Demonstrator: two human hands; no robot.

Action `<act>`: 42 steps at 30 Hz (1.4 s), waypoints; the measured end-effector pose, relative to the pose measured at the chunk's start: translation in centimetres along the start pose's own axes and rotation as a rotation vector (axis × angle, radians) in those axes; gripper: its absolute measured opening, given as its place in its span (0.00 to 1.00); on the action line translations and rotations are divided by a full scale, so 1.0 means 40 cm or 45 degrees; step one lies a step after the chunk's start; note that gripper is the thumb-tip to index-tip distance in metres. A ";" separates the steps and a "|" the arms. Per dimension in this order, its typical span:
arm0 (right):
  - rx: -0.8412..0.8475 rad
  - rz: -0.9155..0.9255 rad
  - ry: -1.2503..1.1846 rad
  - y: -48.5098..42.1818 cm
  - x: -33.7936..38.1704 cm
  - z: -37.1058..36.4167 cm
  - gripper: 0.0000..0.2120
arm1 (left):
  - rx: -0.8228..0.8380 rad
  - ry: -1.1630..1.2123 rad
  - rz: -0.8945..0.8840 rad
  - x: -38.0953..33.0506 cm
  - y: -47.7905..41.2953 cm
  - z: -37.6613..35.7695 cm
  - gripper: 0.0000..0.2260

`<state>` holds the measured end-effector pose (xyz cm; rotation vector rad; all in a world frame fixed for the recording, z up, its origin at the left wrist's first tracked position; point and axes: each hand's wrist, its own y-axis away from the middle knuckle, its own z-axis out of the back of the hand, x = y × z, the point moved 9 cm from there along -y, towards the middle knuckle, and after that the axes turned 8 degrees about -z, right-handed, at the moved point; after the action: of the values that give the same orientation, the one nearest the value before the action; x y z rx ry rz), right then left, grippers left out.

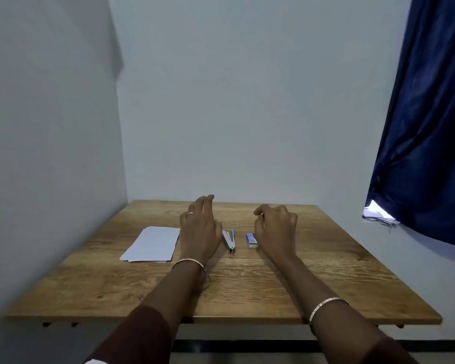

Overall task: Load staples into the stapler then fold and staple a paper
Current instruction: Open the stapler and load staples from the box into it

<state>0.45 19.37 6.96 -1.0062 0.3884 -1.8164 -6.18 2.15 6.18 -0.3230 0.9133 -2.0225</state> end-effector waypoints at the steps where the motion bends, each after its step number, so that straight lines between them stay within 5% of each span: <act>1: 0.035 0.006 -0.027 -0.001 0.002 -0.021 0.10 | 0.012 0.003 0.013 0.007 -0.006 -0.008 0.27; 7: 0.235 -0.014 -0.009 -0.032 -0.009 -0.171 0.10 | 0.039 0.077 0.064 0.039 -0.037 -0.105 0.26; 18: 0.582 -0.121 0.007 -0.088 -0.029 -0.297 0.14 | 0.160 0.574 0.295 0.119 -0.078 -0.227 0.09; 34: 0.463 -0.415 -0.475 -0.107 -0.057 -0.243 0.03 | 0.271 0.875 0.394 0.083 -0.089 -0.279 0.10; 42: 0.474 -0.303 -0.223 -0.116 -0.054 -0.259 0.04 | 0.387 0.816 0.325 0.077 -0.083 -0.285 0.12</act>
<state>-10.03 21.66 2.70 -0.9665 -0.1808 -1.9003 -16.07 6.34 0.26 0.6138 0.9386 -2.0049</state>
